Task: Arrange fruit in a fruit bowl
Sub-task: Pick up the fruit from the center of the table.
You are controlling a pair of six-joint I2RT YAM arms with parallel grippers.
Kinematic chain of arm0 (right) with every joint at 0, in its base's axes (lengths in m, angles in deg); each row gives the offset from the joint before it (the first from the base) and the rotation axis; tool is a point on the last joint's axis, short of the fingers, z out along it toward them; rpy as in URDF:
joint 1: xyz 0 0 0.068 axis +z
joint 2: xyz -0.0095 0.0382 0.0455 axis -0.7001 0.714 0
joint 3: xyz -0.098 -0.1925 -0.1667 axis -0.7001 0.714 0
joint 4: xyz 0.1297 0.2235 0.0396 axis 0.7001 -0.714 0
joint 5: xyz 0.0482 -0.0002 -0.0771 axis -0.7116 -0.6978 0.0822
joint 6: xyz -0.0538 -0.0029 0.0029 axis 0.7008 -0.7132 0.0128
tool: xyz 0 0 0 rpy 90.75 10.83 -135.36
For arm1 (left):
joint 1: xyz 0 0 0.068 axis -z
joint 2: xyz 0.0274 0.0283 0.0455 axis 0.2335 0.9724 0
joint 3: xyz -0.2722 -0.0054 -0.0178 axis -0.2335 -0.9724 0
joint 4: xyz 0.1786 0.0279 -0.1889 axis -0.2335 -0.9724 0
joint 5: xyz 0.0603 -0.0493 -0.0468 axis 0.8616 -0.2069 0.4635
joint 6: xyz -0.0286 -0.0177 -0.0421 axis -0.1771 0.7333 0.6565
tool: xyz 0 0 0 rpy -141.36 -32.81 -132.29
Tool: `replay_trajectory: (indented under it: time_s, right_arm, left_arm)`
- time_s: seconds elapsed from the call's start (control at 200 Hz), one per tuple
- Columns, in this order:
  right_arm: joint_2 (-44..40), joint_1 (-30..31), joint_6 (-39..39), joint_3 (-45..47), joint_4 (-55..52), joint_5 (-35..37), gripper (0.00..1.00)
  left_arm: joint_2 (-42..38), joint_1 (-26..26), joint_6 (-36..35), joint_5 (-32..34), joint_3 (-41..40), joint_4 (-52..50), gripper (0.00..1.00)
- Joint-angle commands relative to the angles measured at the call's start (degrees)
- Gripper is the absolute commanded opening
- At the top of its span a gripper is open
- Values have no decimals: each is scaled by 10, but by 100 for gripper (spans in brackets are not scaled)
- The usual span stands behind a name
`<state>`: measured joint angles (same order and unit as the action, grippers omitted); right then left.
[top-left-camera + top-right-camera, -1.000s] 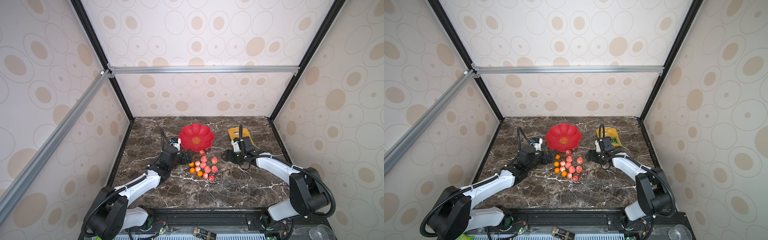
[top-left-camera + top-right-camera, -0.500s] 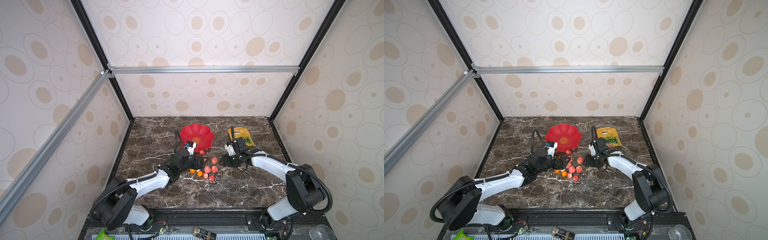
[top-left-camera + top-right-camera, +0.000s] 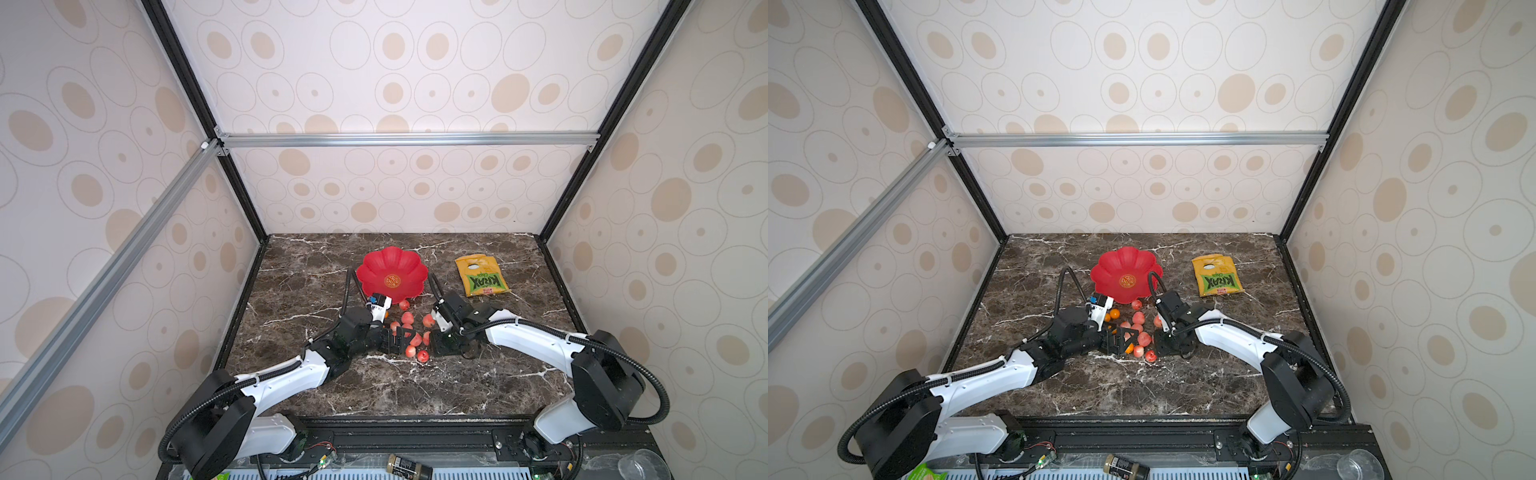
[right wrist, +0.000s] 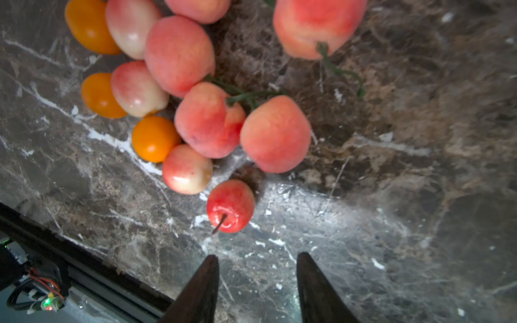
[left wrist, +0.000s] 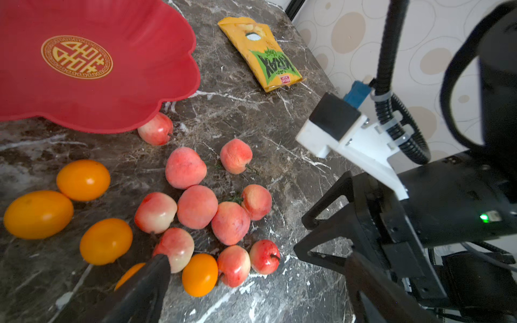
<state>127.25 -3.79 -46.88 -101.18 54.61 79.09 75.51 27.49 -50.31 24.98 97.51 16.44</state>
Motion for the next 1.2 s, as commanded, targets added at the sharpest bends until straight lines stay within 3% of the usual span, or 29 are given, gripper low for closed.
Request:
replay_trajectory:
  time_s: [0.0, 0.615, 1.19]
  right_arm:
    - [10, 18, -22, -34, -45, 24, 48]
    - [94, 57, -12, -123, -113, 51, 29]
    - [125, 64, -17, -134, -104, 57, 23]
  left_arm:
    - [-18, 6, -21, -18, -7, -42, 98]
    - [-47, 6, -13, -36, -53, -28, 98]
    - [-40, 6, -24, -41, -54, -22, 98]
